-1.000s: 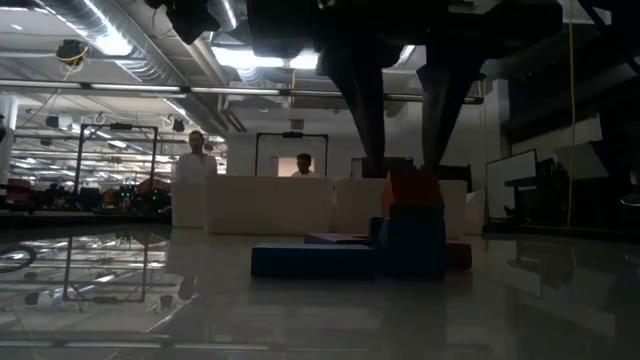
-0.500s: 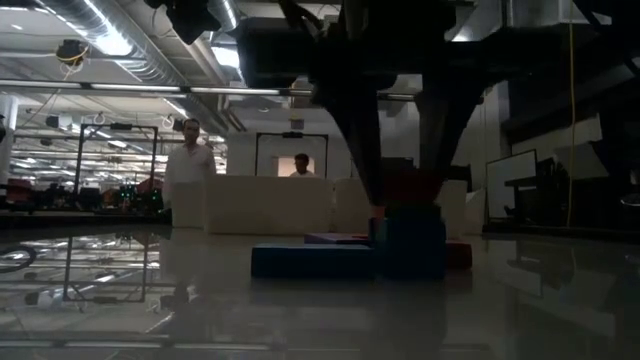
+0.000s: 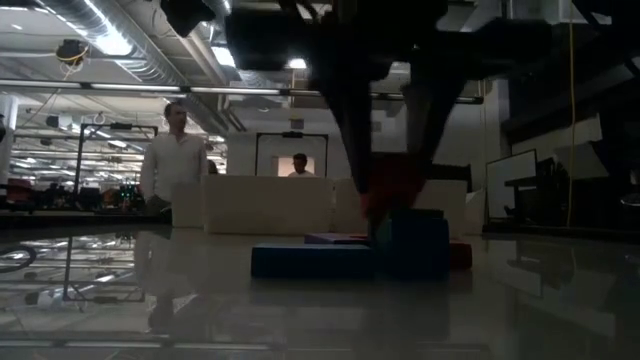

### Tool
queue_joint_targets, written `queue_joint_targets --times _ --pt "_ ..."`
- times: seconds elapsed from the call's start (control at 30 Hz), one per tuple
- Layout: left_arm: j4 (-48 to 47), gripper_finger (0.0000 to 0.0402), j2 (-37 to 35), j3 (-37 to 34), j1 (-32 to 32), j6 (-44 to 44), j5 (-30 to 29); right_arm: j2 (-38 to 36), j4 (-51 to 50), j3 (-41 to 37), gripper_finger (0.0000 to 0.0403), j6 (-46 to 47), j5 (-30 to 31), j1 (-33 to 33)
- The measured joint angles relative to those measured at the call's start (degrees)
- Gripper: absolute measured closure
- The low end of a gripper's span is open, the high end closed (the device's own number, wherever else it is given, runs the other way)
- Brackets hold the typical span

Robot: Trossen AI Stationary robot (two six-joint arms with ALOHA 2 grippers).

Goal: Sort blocks
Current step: Put the red block into the bottom right bin

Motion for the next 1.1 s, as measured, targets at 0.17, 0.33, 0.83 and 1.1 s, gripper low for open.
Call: queue_joint_targets --times 0.17,0.33,0.83,1.1 --pt "-0.46 0.0212 -5.56 0.00 0.02 -2.92 0.00 -4.32 -0.96 -0.21 0.0275 -1.55 5.32 -0.95" --pt "-4.24 0.0212 -10.78 0.00 0.02 -7.57 0.02 -9.41 -5.11 -0.29 0.0271 -6.40 14.25 -3.94" --pt "-15.43 0.0212 -17.71 0.04 0.02 -22.27 0.02 -12.58 -5.02 -5.15 0.0255 -54.10 19.23 -25.20" --pt "-15.38 0.0212 -17.65 0.04 0.02 -23.43 0.02 -12.58 -4.88 -8.95 0.0253 -60.08 13.51 -32.79"
